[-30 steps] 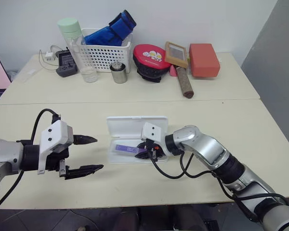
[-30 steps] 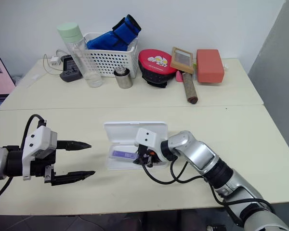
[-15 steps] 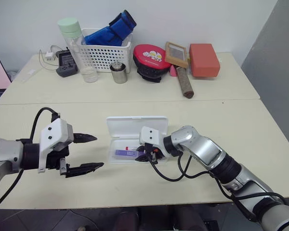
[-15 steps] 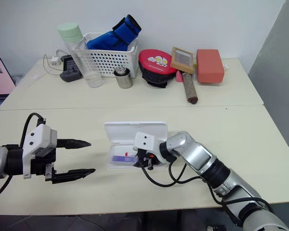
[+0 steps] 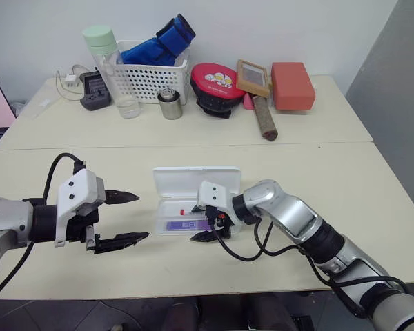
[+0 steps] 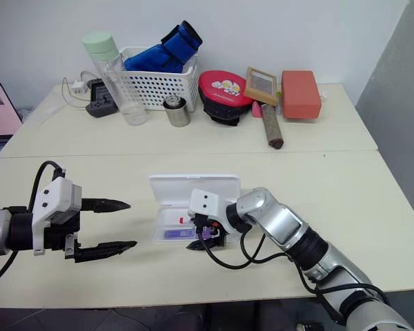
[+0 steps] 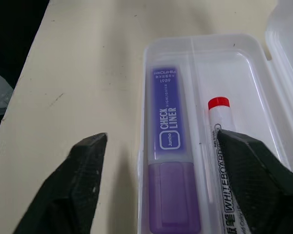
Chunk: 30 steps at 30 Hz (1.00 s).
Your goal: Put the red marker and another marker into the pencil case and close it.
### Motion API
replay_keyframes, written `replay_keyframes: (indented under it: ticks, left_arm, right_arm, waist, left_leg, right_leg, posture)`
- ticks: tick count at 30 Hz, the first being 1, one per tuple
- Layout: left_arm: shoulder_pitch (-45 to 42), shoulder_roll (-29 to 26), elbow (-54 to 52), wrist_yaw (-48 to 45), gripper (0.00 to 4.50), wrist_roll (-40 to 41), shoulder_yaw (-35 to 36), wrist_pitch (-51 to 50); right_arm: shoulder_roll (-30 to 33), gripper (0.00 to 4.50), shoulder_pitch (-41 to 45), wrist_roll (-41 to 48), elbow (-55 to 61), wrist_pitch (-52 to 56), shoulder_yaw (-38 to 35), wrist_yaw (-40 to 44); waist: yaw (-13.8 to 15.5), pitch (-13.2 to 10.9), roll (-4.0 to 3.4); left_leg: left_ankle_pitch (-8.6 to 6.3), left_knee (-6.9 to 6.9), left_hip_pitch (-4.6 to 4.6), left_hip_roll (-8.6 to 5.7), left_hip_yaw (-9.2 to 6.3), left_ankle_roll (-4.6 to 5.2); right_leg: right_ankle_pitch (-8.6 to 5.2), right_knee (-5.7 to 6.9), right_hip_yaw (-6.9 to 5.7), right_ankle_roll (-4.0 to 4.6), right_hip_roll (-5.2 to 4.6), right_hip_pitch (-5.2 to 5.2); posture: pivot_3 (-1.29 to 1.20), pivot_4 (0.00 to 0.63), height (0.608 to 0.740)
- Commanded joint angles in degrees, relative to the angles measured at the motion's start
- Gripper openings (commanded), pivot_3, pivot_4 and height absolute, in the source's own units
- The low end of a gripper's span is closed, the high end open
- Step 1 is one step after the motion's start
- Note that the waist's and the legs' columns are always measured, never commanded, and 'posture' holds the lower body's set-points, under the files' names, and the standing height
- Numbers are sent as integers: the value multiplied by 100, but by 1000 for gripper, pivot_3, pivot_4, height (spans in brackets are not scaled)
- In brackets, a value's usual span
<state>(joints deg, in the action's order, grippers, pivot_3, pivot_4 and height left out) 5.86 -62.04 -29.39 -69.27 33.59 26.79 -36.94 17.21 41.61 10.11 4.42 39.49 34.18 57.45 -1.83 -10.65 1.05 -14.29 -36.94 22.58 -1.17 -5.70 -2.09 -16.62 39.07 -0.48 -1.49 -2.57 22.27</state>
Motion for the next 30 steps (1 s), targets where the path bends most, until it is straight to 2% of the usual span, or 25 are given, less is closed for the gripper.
replay_keyframes:
  ticks: [1,5,7,9,14,19,30]
  left_arm:
    - [-201,-59,-101,30,4500,126,-66,65]
    - [-498,43,-186,132,4500,263,-338,11]
    - [-876,239,-273,257,4500,379,-798,26]
    - [-1211,434,-326,386,4500,473,-1156,-6]
    - [-1757,816,-300,556,4500,381,-1940,60]
    - [-2080,990,-45,559,4500,239,-2330,183]
    - [-2362,1095,198,491,4500,187,-2488,323]
  right_arm:
    - [62,4474,108,382,626,229,-487,119]
    - [418,4474,-152,913,1340,701,-1078,119]
    - [1102,4474,-668,1242,2047,1107,-1714,154]
    - [1726,4474,-1072,1254,2468,1353,-1959,121]
    - [2234,4474,-1456,976,2313,2335,-2767,-993]
    - [2183,4474,-1392,473,1717,2567,-2713,-1964]
    - [1492,4474,-1332,643,1832,3048,-2425,-2436]
  waist:
    - [1,0,0]
    - [18,0,0]
    - [58,0,0]
    - [145,0,-1]
    - [14,-2,-3]
    - [-14,-1,-4]
    - [3,-1,-4]
  left_leg:
    - [0,1,0,0,-1,0]
    - [0,0,3,-3,-3,0]
    - [0,0,4,-5,-2,0]
    - [0,-2,15,-16,-14,0]
    - [0,-2,8,-9,10,1]
    - [0,0,-1,-9,19,1]
    - [0,-3,8,4,13,1]
  right_leg:
    - [0,0,0,0,0,0]
    - [0,-3,-3,0,-3,-1]
    - [0,-6,-2,-1,-6,-2]
    - [-1,-14,-7,-3,-20,-7]
    - [1,-4,3,-5,-23,-3]
    - [2,0,10,-3,9,-4]
    - [4,-3,7,0,14,-2]
  posture:
    - [0,150,740]
    - [0,150,740]
    - [0,150,740]
    - [0,150,740]
    - [0,150,740]
    - [0,150,740]
    - [0,150,740]
